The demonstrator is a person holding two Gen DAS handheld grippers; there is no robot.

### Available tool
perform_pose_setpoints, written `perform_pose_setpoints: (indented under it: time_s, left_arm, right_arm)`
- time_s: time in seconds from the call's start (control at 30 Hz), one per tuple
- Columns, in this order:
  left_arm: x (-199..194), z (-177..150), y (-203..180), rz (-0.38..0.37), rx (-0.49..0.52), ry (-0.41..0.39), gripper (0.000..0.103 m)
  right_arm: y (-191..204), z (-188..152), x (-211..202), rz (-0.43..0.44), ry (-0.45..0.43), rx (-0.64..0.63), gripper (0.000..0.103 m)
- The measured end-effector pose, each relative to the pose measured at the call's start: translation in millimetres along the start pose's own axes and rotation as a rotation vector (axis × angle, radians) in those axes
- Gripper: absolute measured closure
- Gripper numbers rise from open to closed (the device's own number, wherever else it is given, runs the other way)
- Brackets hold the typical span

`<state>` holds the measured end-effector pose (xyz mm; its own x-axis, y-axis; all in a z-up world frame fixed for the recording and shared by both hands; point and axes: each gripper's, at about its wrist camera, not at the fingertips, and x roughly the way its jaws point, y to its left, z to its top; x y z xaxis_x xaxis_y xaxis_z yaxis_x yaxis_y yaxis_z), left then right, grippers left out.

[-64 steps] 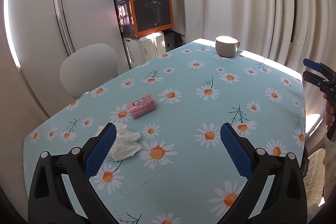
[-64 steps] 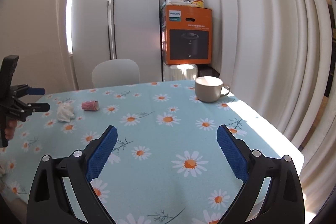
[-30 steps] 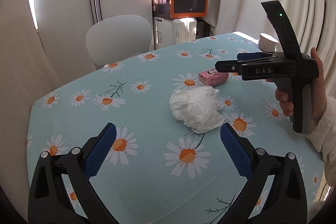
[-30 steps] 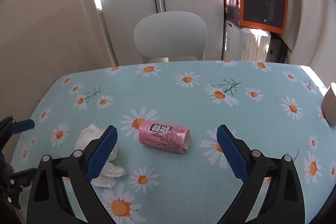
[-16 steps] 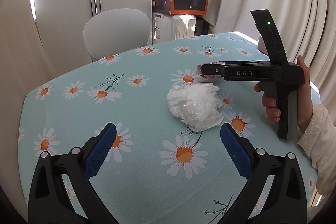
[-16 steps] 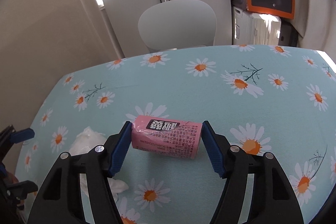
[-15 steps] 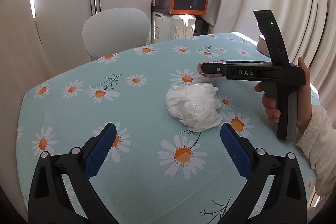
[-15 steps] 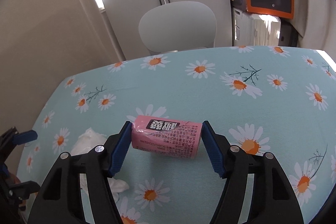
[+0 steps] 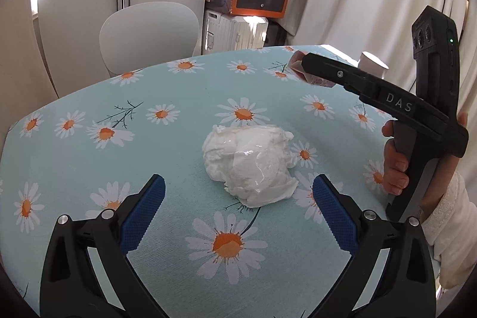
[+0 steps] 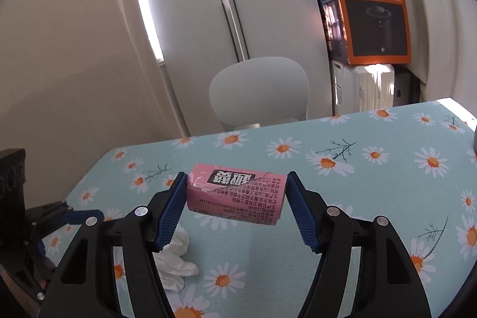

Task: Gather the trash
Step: 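Grasp the pink snack tube with the right tool while the left tool grasps the white tissue, then carry the pink tube and white tissue to the black trash bag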

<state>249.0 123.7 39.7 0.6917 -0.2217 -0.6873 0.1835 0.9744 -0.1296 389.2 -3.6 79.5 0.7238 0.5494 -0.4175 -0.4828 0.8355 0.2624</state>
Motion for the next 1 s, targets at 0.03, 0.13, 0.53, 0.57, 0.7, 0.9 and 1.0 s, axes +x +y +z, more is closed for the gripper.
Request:
perform_pose_setpoints:
  time_s: [0.03,0.13,0.53,0.57,0.7,0.9,1.0]
  left_arm:
    - [5.2,0.1,0.4,0.004,-0.006,0.014,0.006]
    - [19.4,2.8,0.6,-0.004,-0.016,0.057,0.006]
    - [45.3,18.9,-9.2,0.012,-0.028,0.086,0.028]
    - [46.4,18.6,-9.0,0.014,-0.033,0.091,0.038]
    - [44.9,19.2,-9.1,0.043,-0.048,0.078,0.057]
    - [33.8,13.3,-2.5,0.066,-0.075,0.064,0.057]
    - [27.5,10.4,-1.8,0.069,-0.081,0.061,0.057]
  right_arm:
    - [7.5,-0.9,-7.2,-0.007,-0.036,-0.038,0.040]
    - [35.7,-4.9,-18.3,-0.031,-0.095,-0.185,0.040]
    - [40.9,-3.0,-30.5,-0.031,-0.150,-0.206,0.040]
    - [42.7,-3.2,-30.3,-0.031,-0.151,-0.216,0.040]
    - [44.4,-4.3,-28.5,-0.024,-0.145,-0.219,0.040]
    - [42.6,-2.0,-20.4,-0.012,-0.113,-0.219,0.040]
    - [39.9,0.3,-15.9,0.031,-0.091,-0.219,0.040]
